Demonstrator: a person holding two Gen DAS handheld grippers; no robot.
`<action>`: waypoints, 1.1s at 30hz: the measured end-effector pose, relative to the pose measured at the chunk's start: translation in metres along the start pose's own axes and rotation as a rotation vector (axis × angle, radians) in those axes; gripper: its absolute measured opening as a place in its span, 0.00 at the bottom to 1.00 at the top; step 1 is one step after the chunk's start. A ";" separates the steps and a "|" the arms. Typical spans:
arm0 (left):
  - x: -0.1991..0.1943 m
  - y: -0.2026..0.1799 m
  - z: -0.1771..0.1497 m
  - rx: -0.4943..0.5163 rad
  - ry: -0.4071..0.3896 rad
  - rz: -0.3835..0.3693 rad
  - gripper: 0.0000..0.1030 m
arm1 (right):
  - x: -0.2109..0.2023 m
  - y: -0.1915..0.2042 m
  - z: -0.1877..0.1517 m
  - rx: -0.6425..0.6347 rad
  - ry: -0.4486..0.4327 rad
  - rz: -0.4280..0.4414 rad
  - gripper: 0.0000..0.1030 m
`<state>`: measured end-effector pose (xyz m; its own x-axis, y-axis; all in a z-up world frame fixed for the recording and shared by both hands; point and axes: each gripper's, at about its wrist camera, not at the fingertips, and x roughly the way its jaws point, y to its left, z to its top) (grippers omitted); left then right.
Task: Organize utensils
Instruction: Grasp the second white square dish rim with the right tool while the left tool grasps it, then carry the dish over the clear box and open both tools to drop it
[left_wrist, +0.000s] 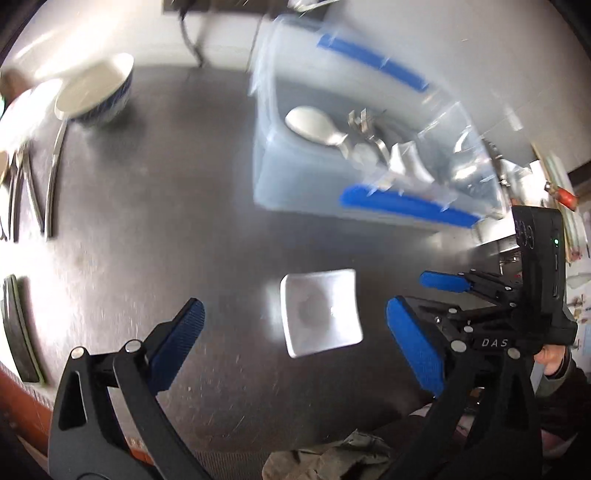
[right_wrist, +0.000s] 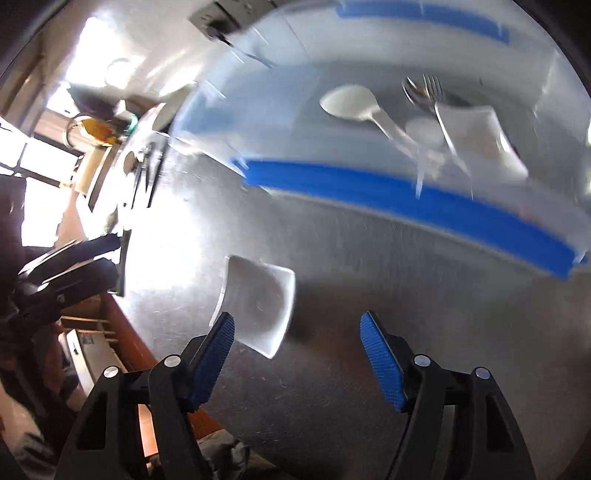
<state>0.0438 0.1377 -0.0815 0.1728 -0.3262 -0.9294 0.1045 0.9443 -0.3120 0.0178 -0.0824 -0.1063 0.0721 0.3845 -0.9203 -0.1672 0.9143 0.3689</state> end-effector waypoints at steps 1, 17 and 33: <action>0.018 0.012 -0.006 -0.033 0.038 0.010 0.92 | 0.014 -0.005 -0.006 0.027 0.016 -0.005 0.61; 0.112 0.027 -0.014 -0.033 0.169 -0.166 0.69 | 0.069 -0.001 -0.005 0.167 0.065 -0.011 0.33; 0.107 0.002 -0.021 -0.013 0.164 -0.149 0.07 | 0.054 0.020 -0.013 0.030 0.035 -0.075 0.10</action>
<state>0.0420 0.1051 -0.1854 -0.0058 -0.4520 -0.8920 0.1045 0.8868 -0.4501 0.0055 -0.0448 -0.1504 0.0487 0.3101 -0.9494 -0.1328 0.9441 0.3016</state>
